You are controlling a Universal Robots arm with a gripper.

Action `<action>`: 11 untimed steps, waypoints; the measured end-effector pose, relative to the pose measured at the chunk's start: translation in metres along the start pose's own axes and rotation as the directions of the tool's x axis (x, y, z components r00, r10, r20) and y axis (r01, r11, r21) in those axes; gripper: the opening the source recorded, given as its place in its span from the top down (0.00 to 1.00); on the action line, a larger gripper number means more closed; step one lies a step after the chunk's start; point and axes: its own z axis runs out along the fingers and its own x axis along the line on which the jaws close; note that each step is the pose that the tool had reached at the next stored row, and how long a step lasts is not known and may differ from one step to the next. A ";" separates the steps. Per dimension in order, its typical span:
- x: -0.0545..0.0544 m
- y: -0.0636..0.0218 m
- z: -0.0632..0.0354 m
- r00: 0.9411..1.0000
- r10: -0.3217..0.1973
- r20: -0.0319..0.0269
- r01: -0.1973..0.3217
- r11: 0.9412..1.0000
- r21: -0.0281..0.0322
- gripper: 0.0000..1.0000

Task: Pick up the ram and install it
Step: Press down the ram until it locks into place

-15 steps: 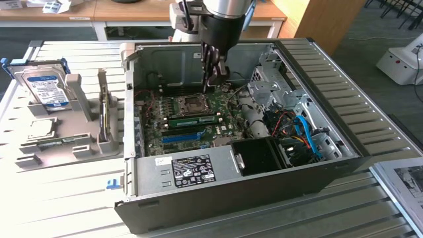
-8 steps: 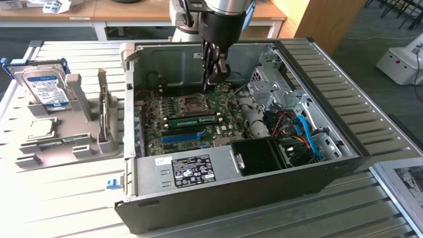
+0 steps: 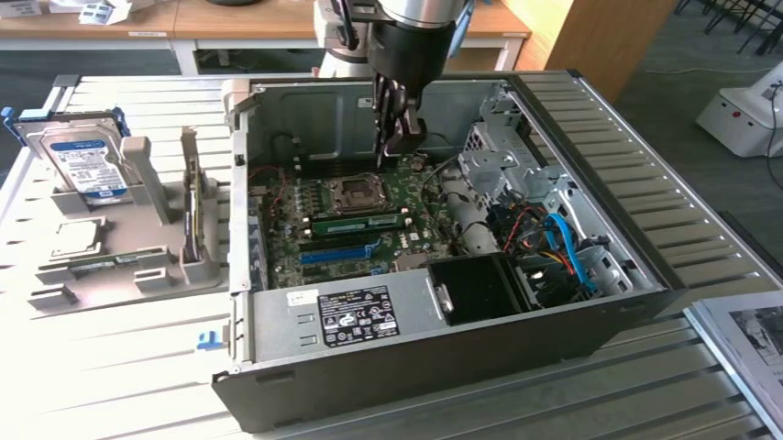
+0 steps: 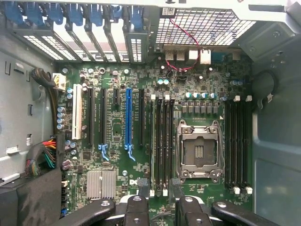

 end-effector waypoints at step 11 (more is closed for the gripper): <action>0.000 0.0000 0.0000 1.000 0.000 0.000 0.000 1.000 0.000 0.90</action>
